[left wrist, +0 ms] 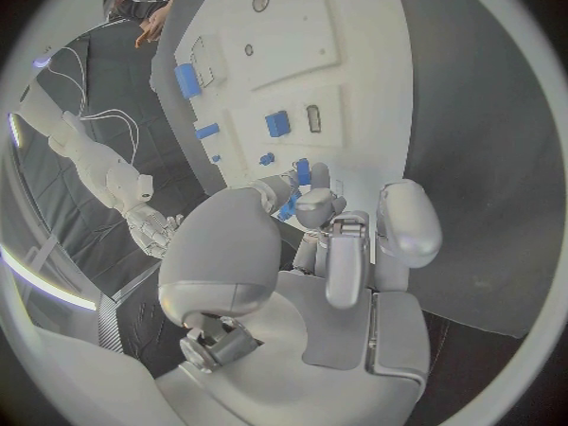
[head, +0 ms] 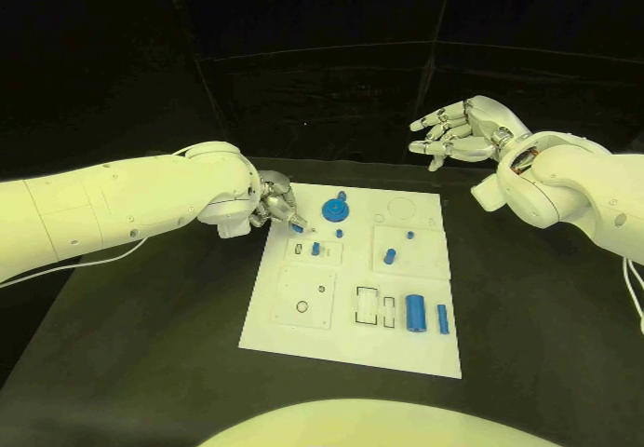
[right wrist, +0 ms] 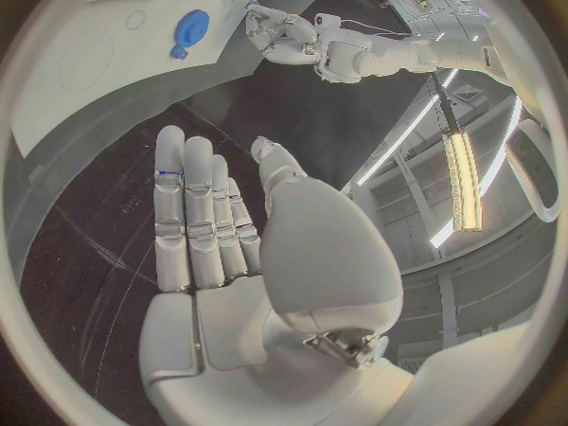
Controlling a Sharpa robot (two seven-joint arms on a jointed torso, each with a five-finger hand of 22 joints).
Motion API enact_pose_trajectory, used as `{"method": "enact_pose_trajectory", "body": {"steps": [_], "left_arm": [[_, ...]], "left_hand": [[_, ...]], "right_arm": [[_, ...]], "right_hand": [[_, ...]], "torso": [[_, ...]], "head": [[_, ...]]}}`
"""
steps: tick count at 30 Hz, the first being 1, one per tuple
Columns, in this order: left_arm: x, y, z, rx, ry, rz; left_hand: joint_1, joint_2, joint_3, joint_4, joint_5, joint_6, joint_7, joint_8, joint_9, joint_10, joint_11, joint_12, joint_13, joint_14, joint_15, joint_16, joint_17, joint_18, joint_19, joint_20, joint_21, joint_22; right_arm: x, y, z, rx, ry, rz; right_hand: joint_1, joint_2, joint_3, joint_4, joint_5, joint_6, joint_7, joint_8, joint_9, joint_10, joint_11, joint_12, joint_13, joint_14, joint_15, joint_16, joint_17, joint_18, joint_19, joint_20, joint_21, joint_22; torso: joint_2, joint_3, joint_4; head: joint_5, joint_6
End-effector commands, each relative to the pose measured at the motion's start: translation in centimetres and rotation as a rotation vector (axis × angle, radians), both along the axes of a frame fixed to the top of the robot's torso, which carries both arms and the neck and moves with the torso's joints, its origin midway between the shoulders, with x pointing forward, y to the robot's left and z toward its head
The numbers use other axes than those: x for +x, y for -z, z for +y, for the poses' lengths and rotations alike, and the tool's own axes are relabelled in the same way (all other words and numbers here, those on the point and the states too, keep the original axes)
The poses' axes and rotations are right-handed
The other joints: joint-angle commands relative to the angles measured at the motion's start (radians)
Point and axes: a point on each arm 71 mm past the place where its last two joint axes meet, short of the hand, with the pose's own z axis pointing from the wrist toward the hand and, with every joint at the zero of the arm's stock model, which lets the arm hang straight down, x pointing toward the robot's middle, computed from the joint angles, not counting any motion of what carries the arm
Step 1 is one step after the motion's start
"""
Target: Assemble the parts on the task board
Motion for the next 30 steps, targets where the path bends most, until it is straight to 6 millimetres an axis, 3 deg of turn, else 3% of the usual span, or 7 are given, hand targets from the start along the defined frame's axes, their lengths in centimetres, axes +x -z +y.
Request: {"method": "enact_pose_trajectory", "body": {"steps": [1, 30], "left_arm": [[-0.4, 0.0, -0.1, 0.044, 0.035, -0.074], [-2.2, 1.3, -0.8, 0.092, 0.110, -0.052]], "left_hand": [[-0.009, 0.001, 0.120, -0.114, 0.002, -0.004, -0.006, 0.005, 0.001, 0.004, -0.001, -0.006, -0.002, 0.104, 0.000, 0.006, 0.263, 0.004, 0.000, -0.001, -0.002, 0.000], [-0.018, -0.007, 0.127, -0.116, 0.002, 0.001, -0.009, 0.015, 0.006, 0.008, -0.003, -0.005, 0.000, 0.104, -0.001, 0.006, 0.263, 0.004, 0.000, -0.001, -0.002, 0.000]], "right_arm": [[0.0, -0.1, 0.0, 0.000, -0.011, -0.003], [0.0, -0.1, 0.0, 0.000, -0.014, -0.002]], "right_hand": [[0.002, 0.000, -0.006, -0.002, -0.004, -0.007, -0.001, 0.004, 0.000, -0.007, 0.000, 0.003, -0.001, -0.004, -0.002, 0.000, -0.001, 0.004, 0.004, 0.002, -0.004, -0.001], [0.001, 0.000, -0.007, -0.001, -0.008, -0.008, -0.001, 0.005, 0.000, -0.007, 0.000, 0.005, -0.003, -0.004, -0.002, 0.000, -0.001, 0.004, 0.005, 0.002, -0.005, -0.001]], "torso": [[-0.001, -0.0014, 0.0024], [0.000, -0.0007, 0.0021]], "head": [[0.001, -0.001], [0.005, -0.009]]}}
